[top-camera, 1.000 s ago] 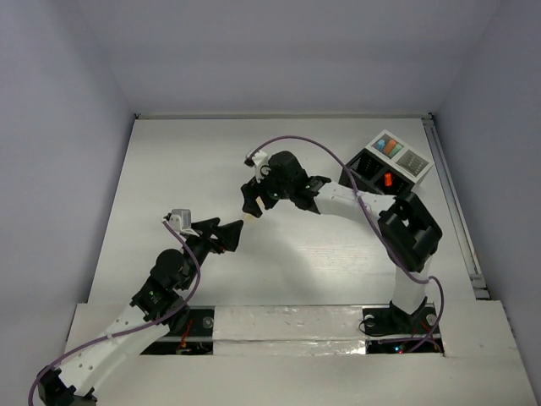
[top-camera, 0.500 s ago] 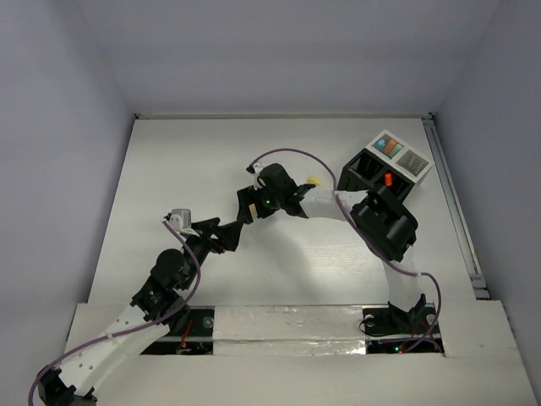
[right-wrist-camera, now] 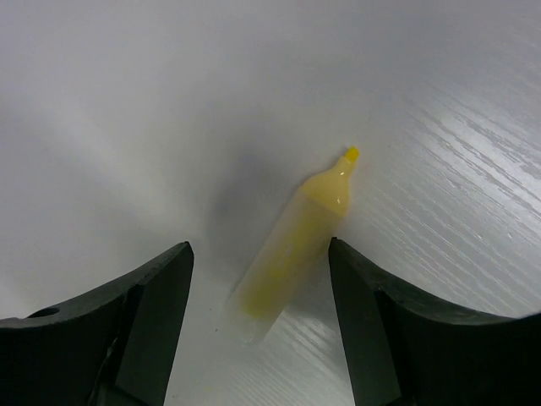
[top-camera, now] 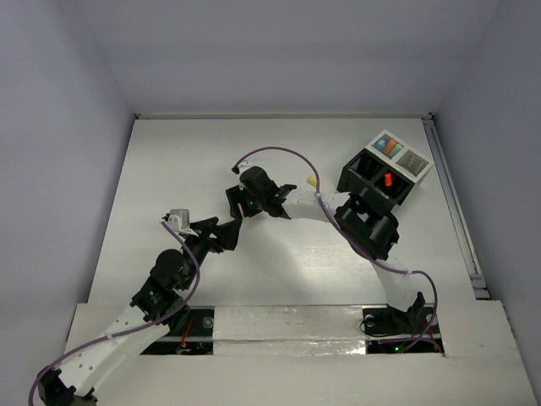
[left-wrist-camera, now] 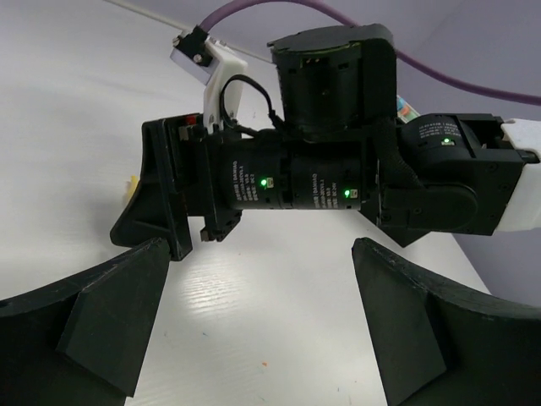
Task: Sort the stationery into containers
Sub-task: Pick up the pen from the center of the board.
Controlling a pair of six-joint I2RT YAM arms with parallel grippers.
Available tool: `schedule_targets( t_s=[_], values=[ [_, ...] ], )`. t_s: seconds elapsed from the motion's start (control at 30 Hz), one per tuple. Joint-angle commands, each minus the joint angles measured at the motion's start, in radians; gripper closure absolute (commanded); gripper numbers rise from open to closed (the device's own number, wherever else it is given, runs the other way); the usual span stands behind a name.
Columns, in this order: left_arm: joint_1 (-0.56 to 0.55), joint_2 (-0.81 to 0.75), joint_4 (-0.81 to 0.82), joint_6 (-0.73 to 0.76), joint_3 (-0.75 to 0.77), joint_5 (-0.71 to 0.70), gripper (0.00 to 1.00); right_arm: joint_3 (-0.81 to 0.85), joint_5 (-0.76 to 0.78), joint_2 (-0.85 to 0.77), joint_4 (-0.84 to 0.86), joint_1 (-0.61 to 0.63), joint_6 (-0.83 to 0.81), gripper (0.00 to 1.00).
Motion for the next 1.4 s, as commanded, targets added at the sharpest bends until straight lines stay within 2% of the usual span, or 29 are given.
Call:
schedule_targets(
  t_s=[0.0,0.07,0.13,0.23,0.3,0.37,0.4,0.53,0.6,0.8,1.03,1.2,1.37],
  values=[
    [-0.004,-0.037,0.020,-0.002,-0.006,-0.025,0.13,0.046,0.134,0.057,-0.158,0.021,-0.033,0.29],
    [-0.004,-0.051,0.010,-0.006,-0.008,-0.035,0.14,0.066,0.181,0.071,-0.179,0.032,-0.041,0.32],
    [-0.004,-0.073,0.001,-0.010,-0.009,-0.045,0.14,0.094,0.212,0.094,-0.204,0.041,-0.055,0.42],
    [-0.004,-0.102,-0.026,-0.018,-0.011,-0.070,0.14,0.114,0.258,0.127,-0.233,0.050,-0.056,0.50],
    [-0.004,-0.117,-0.052,-0.027,-0.012,-0.082,0.15,0.109,0.286,0.137,-0.235,0.050,-0.046,0.64],
    [-0.004,-0.134,-0.079,-0.045,-0.011,-0.078,0.16,0.108,0.300,0.140,-0.229,0.050,-0.027,0.72],
    [-0.004,-0.137,-0.090,-0.051,-0.011,-0.068,0.17,0.108,0.303,0.137,-0.226,0.050,-0.021,0.81],
    [-0.004,-0.147,-0.128,-0.096,-0.023,-0.009,0.23,0.082,0.300,0.100,-0.148,0.050,0.005,0.92],
    [-0.004,-0.131,-0.139,-0.134,-0.029,0.028,0.29,0.054,0.301,0.059,-0.112,0.050,0.017,0.97],
    [-0.004,0.013,-0.064,-0.200,-0.067,0.116,0.32,-0.087,0.289,-0.131,0.060,0.020,0.074,1.00],
    [-0.004,0.321,0.149,-0.211,-0.020,0.156,0.34,-0.300,0.240,-0.337,0.269,0.020,0.158,1.00],
    [-0.004,0.493,0.281,-0.228,0.032,0.156,0.43,-0.421,0.202,-0.420,0.371,0.020,0.206,1.00],
    [-0.004,0.611,0.425,-0.240,0.066,0.165,0.49,-0.451,0.162,-0.449,0.417,0.020,0.235,1.00]
  ],
)
